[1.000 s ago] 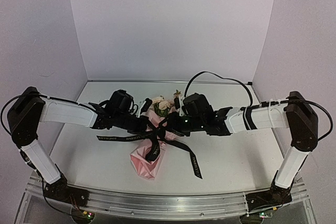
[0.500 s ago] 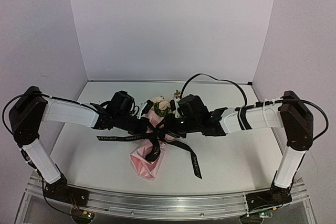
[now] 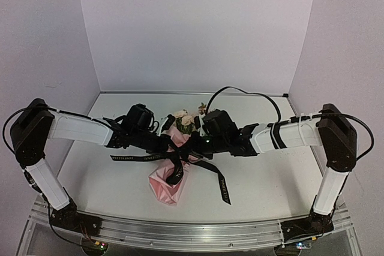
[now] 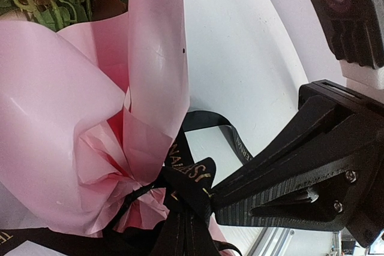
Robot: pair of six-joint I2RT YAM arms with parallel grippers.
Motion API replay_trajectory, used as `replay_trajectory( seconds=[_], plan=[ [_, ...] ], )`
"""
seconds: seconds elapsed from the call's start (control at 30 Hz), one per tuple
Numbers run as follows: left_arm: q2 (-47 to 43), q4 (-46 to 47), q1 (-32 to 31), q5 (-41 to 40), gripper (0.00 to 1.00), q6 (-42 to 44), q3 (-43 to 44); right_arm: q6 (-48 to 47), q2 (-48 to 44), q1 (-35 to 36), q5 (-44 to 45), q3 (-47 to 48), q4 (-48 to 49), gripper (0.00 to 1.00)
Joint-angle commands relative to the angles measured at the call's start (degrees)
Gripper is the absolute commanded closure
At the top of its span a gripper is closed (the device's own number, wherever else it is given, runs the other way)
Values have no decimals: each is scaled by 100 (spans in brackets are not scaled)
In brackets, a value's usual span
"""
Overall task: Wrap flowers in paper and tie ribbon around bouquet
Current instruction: Cross the half-tied ribbon over the folded bouquet.
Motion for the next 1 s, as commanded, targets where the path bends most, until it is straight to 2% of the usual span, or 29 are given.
replay_trajectory(
  seconds=[0.0, 0.23, 0.33, 0.43, 0.97],
  plan=[
    [-98, 88, -1, -178, 100, -3, 181, -32, -15, 26, 78, 118, -37, 100],
    [-223, 184, 57, -260, 100, -104, 9, -83, -161, 35, 150, -67, -86, 100],
    [-216, 220, 70, -212, 100, -124, -6, -187, -184, 83, 134, -18, -86, 97],
    [-221, 221, 83, -229, 100, -143, -13, -248, -239, 114, 283, -49, -179, 100],
    [-532, 531, 241, -245, 100, -390, -357, -186, -451, 116, 606, -528, -197, 100]
  ],
)
